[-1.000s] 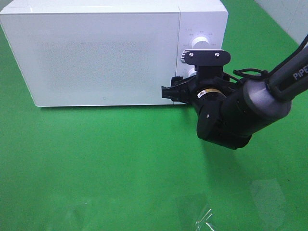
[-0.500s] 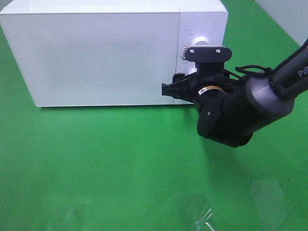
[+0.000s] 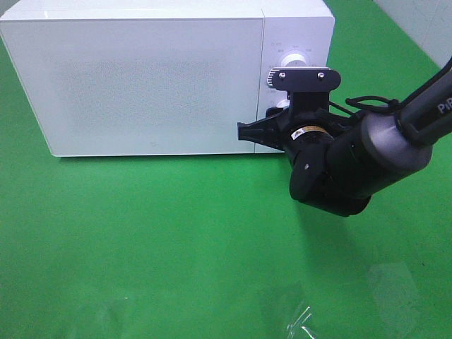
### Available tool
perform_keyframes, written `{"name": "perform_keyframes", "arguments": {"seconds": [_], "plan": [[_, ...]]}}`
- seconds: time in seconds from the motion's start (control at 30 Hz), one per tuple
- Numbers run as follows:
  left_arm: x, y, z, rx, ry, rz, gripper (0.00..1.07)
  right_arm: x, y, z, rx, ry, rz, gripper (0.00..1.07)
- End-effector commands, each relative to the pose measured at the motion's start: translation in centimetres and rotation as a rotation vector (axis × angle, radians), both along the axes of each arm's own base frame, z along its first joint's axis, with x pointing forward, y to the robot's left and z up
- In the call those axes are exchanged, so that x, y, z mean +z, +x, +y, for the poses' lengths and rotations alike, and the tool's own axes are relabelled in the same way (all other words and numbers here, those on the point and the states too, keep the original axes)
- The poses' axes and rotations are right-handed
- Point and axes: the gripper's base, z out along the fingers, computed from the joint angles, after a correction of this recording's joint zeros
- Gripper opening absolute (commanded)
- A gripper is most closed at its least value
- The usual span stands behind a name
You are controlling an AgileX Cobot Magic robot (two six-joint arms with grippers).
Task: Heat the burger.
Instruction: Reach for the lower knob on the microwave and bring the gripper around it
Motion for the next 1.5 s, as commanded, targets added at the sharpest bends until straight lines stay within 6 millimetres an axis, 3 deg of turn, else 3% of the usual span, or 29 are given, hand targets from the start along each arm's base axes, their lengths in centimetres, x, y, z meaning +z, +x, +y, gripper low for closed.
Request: {"name": "perform_keyframes", "arguments": {"seconds": [0.03, 0.37, 0.53, 0.6, 0.67, 0.77, 0.9, 1.0, 1.07, 1.17, 1.37, 1.5], "plan": [[-0.1, -0.1, -0.1, 0.002, -0.006, -0.008, 1.00, 1.9, 0.9, 0.2, 0.037, -0.024, -0.124, 0.00], [-0.1, -0.1, -0.1, 0.002, -0.006, -0.008, 1.00, 1.9, 0.9, 0.2, 0.037, -0.023, -0.124, 0.00], [-0.1, -0.1, -0.1, 0.002, -0.006, -0.008, 1.00, 2.0, 0.9, 0.4, 0.044, 0.071, -0.130, 0.00], [-0.1, -0.1, -0.1, 0.002, -0.006, -0.008, 1.00, 2.1, 0.9, 0.7, 0.053, 0.166, -0.128, 0.00], [-0.1, -0.1, -0.1, 0.002, -0.006, -0.008, 1.00, 2.1, 0.8, 1.3, 0.070, 0.392, -0.110, 0.00], [-0.1, -0.1, -0.1, 0.002, -0.006, -0.008, 1.00, 2.2, 0.8, 1.5, 0.076, 0.435, -0.109, 0.00], [-0.1, -0.1, -0.1, 0.002, -0.006, -0.008, 1.00, 2.4, 0.6, 2.2, 0.096, 0.711, -0.070, 0.00], [-0.1, -0.1, -0.1, 0.002, -0.006, -0.008, 1.00, 2.4, 0.6, 2.3, 0.094, 0.759, -0.062, 0.00], [-0.1, -0.1, -0.1, 0.002, -0.006, -0.008, 1.00, 2.5, 0.6, 2.4, 0.067, 0.926, -0.031, 0.00], [-0.1, -0.1, -0.1, 0.002, -0.006, -0.008, 1.00, 2.5, 0.6, 2.4, 0.059, 0.972, -0.025, 0.00], [-0.1, -0.1, -0.1, 0.002, -0.006, -0.008, 1.00, 2.8, 0.7, 2.2, -0.043, 1.365, 0.012, 0.00], [-0.1, -0.1, -0.1, 0.002, -0.006, -0.008, 1.00, 2.7, 0.7, 2.0, -0.106, 1.499, 0.023, 0.00]]}}
